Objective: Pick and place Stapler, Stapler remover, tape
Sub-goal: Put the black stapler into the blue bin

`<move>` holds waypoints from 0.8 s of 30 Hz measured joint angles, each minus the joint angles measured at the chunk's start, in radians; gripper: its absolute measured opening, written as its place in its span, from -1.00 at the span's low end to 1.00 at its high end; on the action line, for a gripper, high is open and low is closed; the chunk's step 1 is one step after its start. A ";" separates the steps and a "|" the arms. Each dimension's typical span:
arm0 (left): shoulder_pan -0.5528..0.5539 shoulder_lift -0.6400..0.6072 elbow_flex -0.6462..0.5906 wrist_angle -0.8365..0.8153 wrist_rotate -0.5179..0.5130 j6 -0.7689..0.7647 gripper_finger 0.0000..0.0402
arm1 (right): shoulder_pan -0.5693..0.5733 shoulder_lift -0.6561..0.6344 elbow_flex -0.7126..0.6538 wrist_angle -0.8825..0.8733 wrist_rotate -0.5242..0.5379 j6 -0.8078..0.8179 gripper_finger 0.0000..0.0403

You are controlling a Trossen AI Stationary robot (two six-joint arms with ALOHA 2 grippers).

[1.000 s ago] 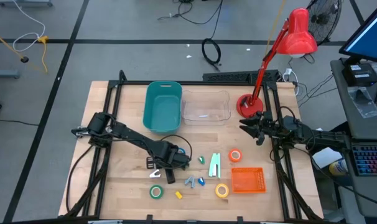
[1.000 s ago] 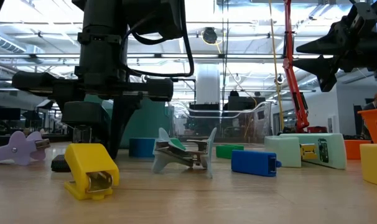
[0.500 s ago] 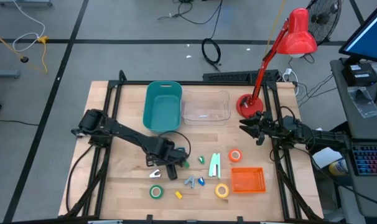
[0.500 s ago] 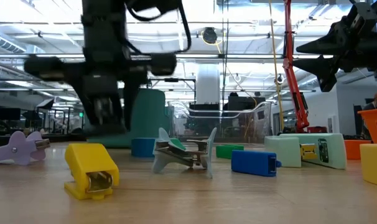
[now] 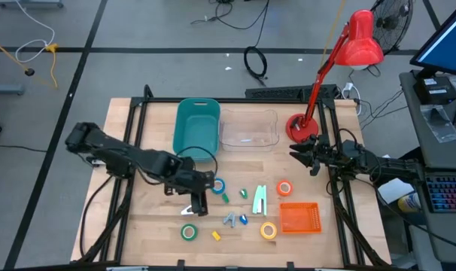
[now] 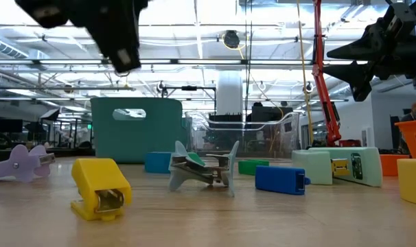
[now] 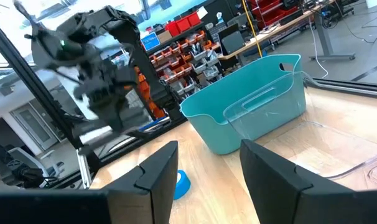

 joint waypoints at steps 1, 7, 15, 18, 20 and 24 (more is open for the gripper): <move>-0.001 -0.019 0.000 0.007 -0.015 -0.004 -0.22 | 0.000 0.000 0.000 0.000 0.000 0.000 -0.16; 0.004 -0.067 0.006 0.068 -0.163 0.003 -0.21 | 0.000 0.000 0.000 0.000 0.000 -0.002 -0.16; 0.133 -0.078 0.059 0.106 -0.379 0.143 -0.21 | 0.000 0.000 0.000 0.000 0.001 -0.002 -0.16; 0.215 -0.077 0.077 0.089 -0.393 0.244 -0.21 | 0.000 0.000 0.000 -0.003 0.000 -0.002 -0.16; 0.276 -0.076 0.092 0.091 -0.392 0.313 -0.21 | 0.000 0.000 0.000 -0.001 0.001 -0.002 -0.16; 0.412 -0.077 0.107 0.078 -0.344 0.454 -0.22 | 0.000 0.000 0.000 -0.002 0.003 -0.002 -0.16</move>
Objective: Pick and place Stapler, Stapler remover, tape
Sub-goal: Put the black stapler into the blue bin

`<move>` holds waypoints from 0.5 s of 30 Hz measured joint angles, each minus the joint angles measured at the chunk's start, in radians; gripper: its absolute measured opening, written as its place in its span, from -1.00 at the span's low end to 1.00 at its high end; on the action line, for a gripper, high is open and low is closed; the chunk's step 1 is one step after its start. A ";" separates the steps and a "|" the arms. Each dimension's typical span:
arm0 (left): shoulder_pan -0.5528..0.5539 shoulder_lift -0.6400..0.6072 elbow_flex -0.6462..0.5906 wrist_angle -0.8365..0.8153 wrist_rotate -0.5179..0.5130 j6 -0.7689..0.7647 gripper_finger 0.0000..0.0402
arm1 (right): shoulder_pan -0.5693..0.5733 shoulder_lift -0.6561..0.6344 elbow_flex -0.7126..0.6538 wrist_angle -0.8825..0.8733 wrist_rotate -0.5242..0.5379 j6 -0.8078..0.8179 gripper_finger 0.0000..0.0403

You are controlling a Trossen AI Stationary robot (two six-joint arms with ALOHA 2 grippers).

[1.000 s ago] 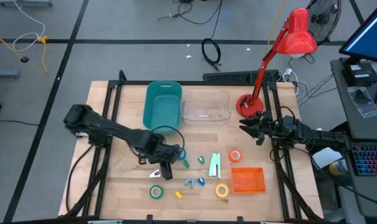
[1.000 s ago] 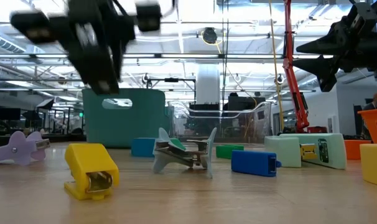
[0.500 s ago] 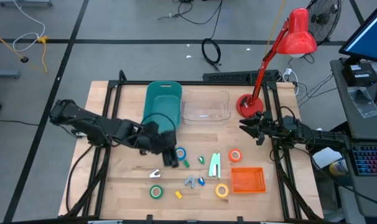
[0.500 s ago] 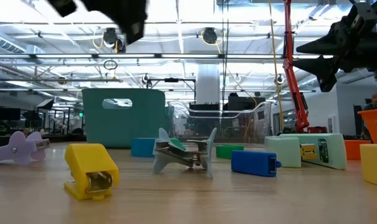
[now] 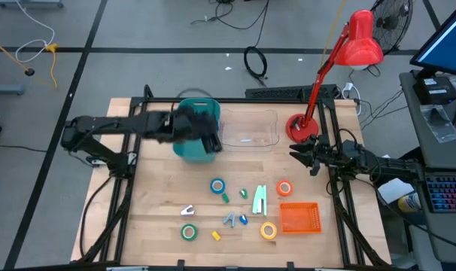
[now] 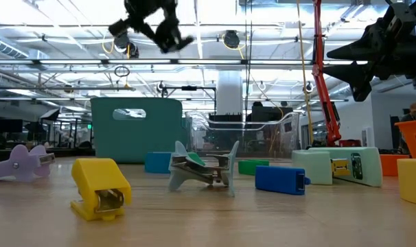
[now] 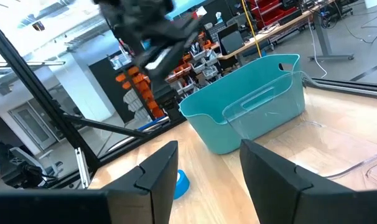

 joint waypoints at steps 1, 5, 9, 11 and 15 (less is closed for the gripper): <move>0.036 0.000 0.001 -0.010 0.017 0.038 -0.22 | 0.000 0.000 0.000 0.000 0.000 0.000 -0.16; 0.177 0.005 0.002 -0.017 0.100 0.176 -0.22 | 0.000 0.000 0.000 0.000 0.001 0.000 -0.16; 0.304 0.007 0.002 -0.069 0.157 0.282 -0.22 | 0.000 0.000 0.000 0.000 0.036 0.000 -0.16; 0.353 0.011 0.002 -0.088 0.167 0.331 -0.22 | 0.000 0.000 0.000 0.002 0.070 0.001 -0.16; 0.426 0.028 0.003 -0.141 0.201 0.419 -0.22 | 0.000 0.000 0.000 0.003 0.137 0.003 -0.16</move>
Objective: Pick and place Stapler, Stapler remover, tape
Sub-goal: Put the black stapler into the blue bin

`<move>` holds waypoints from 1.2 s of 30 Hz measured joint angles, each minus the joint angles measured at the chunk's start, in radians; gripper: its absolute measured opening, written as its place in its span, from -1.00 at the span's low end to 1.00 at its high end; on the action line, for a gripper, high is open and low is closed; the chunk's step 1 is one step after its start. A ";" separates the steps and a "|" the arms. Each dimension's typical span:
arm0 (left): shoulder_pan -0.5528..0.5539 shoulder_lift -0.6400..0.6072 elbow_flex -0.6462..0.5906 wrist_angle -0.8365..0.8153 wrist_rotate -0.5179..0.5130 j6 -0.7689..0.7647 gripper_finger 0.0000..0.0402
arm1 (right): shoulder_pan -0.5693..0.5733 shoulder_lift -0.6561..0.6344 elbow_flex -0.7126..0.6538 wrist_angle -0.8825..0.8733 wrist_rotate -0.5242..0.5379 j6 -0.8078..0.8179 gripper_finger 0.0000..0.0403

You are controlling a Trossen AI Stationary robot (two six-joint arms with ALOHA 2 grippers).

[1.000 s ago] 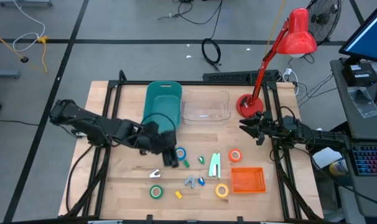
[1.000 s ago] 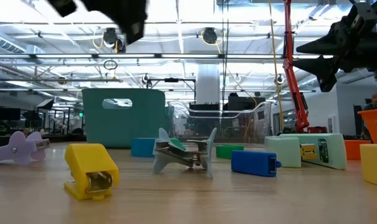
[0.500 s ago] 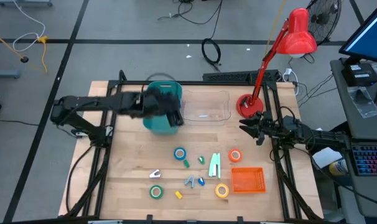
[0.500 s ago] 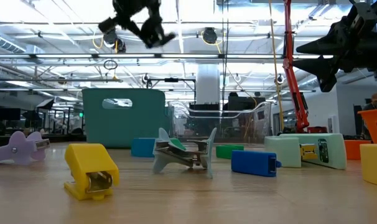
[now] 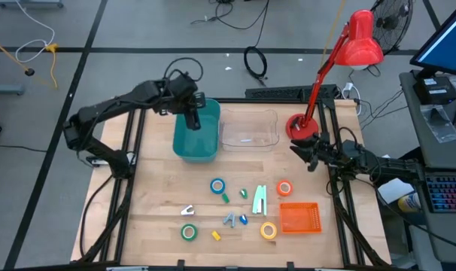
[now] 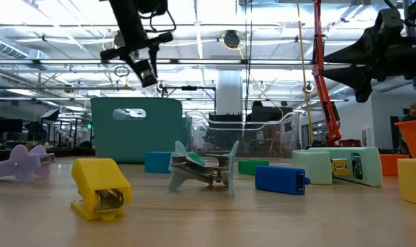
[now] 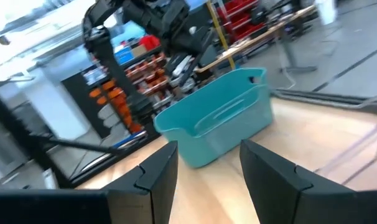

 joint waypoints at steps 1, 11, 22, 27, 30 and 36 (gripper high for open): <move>0.008 0.014 0.001 0.003 0.003 0.015 -0.22 | 0.000 0.000 0.000 0.000 0.017 0.000 -0.16; 0.051 0.197 0.000 -0.024 0.091 0.146 -0.22 | 0.000 0.000 0.000 0.000 0.043 0.000 -0.16; 0.054 0.346 -0.001 -0.074 0.098 0.204 -0.22 | 0.000 0.000 0.000 0.000 0.043 0.001 -0.16; 0.067 0.388 -0.001 -0.072 0.079 0.208 -0.22 | 0.000 0.000 0.000 0.000 0.042 0.001 -0.16; 0.073 0.413 -0.001 -0.076 0.077 0.207 -0.19 | 0.000 0.000 0.000 0.000 0.043 0.001 -0.16; 0.069 0.456 -0.002 -0.071 0.093 0.201 -0.20 | 0.000 0.000 0.000 0.000 0.042 0.001 -0.16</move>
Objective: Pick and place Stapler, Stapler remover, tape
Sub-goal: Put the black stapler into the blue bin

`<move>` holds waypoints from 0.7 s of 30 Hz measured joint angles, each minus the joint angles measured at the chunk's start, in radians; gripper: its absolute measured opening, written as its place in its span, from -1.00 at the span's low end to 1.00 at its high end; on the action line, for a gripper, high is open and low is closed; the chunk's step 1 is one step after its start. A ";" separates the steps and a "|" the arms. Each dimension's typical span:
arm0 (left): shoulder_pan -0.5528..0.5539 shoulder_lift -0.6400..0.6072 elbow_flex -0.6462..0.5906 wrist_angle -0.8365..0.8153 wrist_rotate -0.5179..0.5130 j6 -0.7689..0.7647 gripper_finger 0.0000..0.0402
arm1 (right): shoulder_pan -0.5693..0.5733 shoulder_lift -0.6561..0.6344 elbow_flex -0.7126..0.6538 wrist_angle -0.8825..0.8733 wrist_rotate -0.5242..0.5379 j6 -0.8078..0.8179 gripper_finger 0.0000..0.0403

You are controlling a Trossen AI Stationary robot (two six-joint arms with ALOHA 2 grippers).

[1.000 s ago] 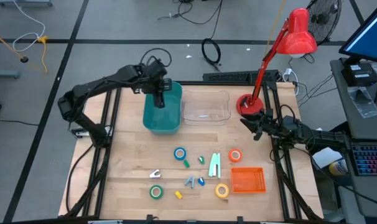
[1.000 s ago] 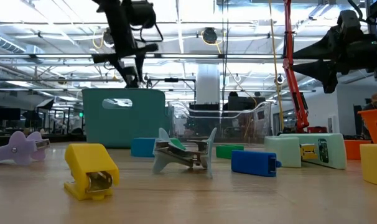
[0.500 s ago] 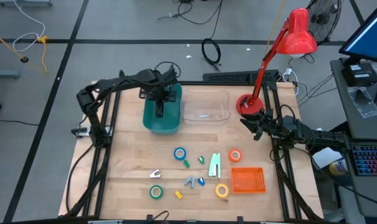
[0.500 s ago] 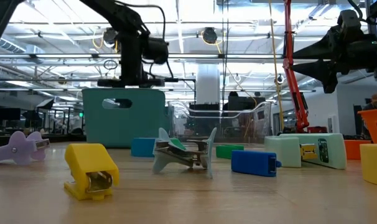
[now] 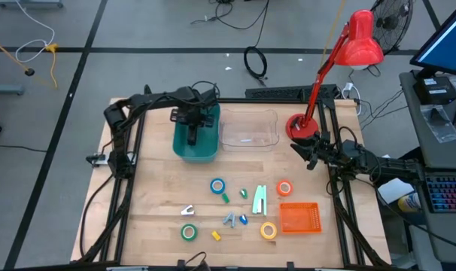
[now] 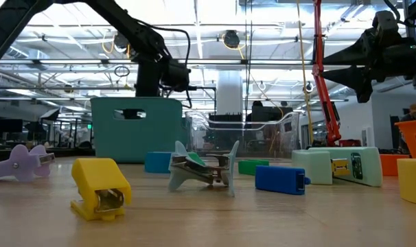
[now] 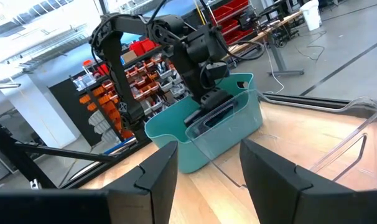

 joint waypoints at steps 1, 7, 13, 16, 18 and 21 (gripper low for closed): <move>0.000 0.003 0.000 0.001 0.000 -0.003 -0.21 | 0.000 0.000 0.000 0.000 0.000 0.000 -0.16; 0.001 0.008 0.000 0.001 -0.003 -0.006 -0.16 | 0.000 0.000 0.000 0.000 0.000 0.000 -0.16; 0.001 0.008 0.000 0.002 -0.020 -0.006 -0.14 | 0.000 0.000 0.000 0.000 0.000 0.000 -0.16; 0.001 0.008 0.000 0.002 -0.020 -0.005 -0.14 | 0.000 0.000 0.000 0.000 0.000 0.000 -0.16; 0.001 0.008 0.000 0.002 -0.019 0.004 -0.13 | 0.000 0.000 0.000 0.000 0.000 0.000 -0.16; 0.001 0.008 0.000 0.002 -0.019 0.009 -0.13 | 0.000 0.000 0.000 0.000 0.000 0.000 -0.16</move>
